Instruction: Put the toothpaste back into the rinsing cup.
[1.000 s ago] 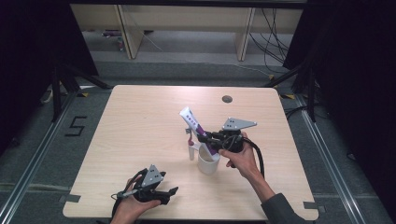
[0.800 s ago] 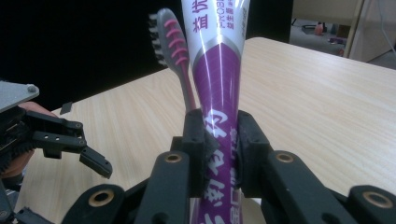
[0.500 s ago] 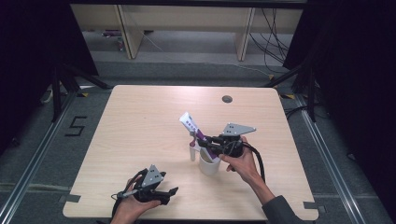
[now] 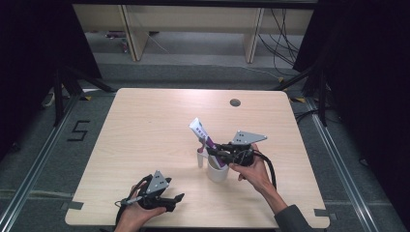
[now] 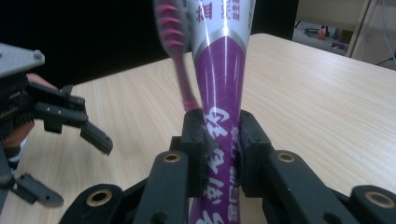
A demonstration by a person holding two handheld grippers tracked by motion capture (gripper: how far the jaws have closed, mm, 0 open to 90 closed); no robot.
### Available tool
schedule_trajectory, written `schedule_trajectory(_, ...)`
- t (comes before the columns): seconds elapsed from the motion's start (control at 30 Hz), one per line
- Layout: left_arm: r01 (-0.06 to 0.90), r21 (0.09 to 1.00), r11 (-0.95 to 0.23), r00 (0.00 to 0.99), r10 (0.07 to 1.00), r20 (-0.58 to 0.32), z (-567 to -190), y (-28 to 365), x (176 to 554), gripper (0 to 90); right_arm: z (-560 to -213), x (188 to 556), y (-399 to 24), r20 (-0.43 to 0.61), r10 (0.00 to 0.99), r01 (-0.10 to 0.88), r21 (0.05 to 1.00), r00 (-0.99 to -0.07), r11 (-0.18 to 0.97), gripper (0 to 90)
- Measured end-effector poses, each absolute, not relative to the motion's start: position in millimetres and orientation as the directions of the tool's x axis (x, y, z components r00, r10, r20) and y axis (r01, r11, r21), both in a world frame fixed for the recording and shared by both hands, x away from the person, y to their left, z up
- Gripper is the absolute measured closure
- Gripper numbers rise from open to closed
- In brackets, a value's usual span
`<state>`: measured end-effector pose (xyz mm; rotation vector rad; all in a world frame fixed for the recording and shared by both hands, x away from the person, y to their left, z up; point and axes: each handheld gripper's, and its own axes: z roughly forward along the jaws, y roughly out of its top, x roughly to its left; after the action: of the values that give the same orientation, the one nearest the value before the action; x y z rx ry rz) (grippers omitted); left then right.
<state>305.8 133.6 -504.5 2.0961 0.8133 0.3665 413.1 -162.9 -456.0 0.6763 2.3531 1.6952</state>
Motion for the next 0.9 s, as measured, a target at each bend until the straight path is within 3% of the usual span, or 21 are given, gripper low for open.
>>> schedule_trajectory(0.27, 0.424, 0.792, -0.439, 0.746, 0.665, -0.031, -504.0, 133.5, 306.0, 28.3, -455.9, 410.4, -167.5, 0.077, 0.457, 0.255, 0.904, -0.886, 0.343, 76.3)
schedule_trajectory(0.5, 0.424, 0.792, -0.440, 0.747, 0.664, -0.031, -503.9, 133.9, 305.8, 28.3, -455.2, 405.3, -167.8, 0.126, 0.472, 0.323, 0.874, -0.873, 0.364, 76.4)
schedule_trajectory(0.73, 0.422, 0.793, -0.440, 0.748, 0.663, -0.030, -504.0, 133.7, 305.9, 28.5, -455.6, 406.5, -168.3, 0.084, 0.466, 0.293, 0.871, -0.881, 0.395, 76.3)
schedule_trajectory(0.9, 0.422, 0.792, -0.441, 0.748, 0.663, -0.030, -503.7, 133.6, 305.9, 28.6, -458.6, 405.2, -169.2, 0.098, 0.473, 0.325, 0.845, -0.875, 0.425, 76.1)
